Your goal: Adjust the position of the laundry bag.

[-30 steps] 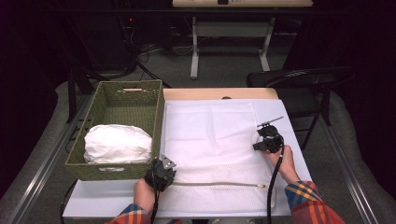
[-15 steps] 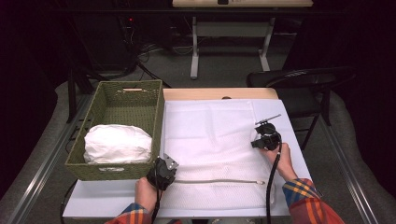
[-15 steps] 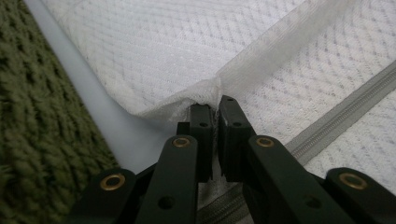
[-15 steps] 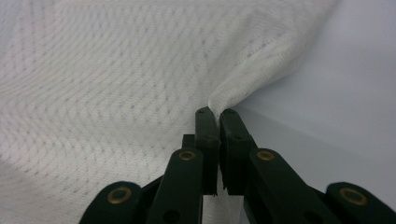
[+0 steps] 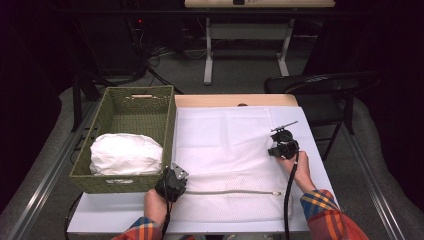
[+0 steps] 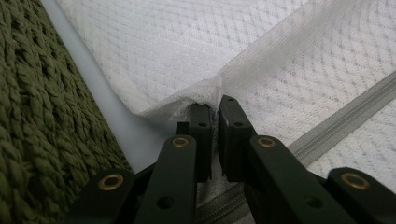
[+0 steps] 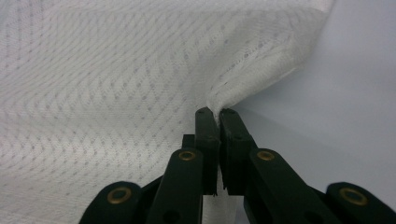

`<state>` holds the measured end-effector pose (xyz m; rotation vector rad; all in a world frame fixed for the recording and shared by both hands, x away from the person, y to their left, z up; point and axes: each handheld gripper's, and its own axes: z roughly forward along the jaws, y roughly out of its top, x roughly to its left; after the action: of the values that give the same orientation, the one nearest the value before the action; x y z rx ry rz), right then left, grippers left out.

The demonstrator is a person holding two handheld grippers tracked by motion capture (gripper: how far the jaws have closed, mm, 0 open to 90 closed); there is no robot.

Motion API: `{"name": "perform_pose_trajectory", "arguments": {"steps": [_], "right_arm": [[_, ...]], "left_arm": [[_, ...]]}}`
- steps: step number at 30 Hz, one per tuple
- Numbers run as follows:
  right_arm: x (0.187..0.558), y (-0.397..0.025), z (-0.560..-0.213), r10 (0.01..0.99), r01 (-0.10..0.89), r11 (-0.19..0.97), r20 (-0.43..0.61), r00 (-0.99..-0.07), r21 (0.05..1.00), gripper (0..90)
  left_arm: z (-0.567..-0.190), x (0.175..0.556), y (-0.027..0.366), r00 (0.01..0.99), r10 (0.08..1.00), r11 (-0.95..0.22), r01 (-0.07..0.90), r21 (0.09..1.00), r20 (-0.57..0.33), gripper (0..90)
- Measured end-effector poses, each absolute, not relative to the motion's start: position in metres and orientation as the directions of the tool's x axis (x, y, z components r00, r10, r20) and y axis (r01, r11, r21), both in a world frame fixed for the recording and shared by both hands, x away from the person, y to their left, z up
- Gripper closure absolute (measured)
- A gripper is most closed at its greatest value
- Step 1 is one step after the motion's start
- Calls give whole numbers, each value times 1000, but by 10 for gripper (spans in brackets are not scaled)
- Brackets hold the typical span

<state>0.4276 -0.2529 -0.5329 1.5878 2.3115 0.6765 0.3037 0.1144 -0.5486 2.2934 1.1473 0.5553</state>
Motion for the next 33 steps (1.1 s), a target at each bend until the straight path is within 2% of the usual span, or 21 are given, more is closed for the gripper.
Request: {"name": "perform_pose_trajectory", "arguments": {"steps": [10,22,24,25,27,29,30,31,32,33], "right_arm": [[432,-256,-531,946,812,261,31,-324,522,873],[431,-256,-531,944,813,248,57,-325,526,861],[430,-256,-530,942,813,253,59,-331,524,835],[430,-256,-531,939,817,254,69,-336,518,768],[428,-256,-530,936,816,260,74,-344,516,693],[425,-257,-528,935,812,259,75,-346,524,621],[425,-257,-528,935,812,259,75,-346,524,621],[423,-257,-526,934,809,256,80,-348,529,552],[415,-261,-520,932,802,254,86,-353,540,421],[411,-263,-517,931,796,251,88,-354,551,377]], "left_arm": [[-549,311,109,548,824,-505,593,627,145,849],[-550,306,110,539,834,-486,616,620,118,842],[-551,301,110,544,829,-498,612,614,128,837],[-549,300,109,549,824,-509,608,610,141,835],[-548,299,109,546,824,-512,603,612,151,816],[-547,298,108,545,826,-507,604,615,147,727],[-547,298,108,545,826,-507,604,615,147,684],[-545,296,106,556,818,-517,598,612,146,684],[-544,295,104,565,812,-524,593,611,148,544],[-541,290,98,595,786,-556,563,612,168,457]]}}
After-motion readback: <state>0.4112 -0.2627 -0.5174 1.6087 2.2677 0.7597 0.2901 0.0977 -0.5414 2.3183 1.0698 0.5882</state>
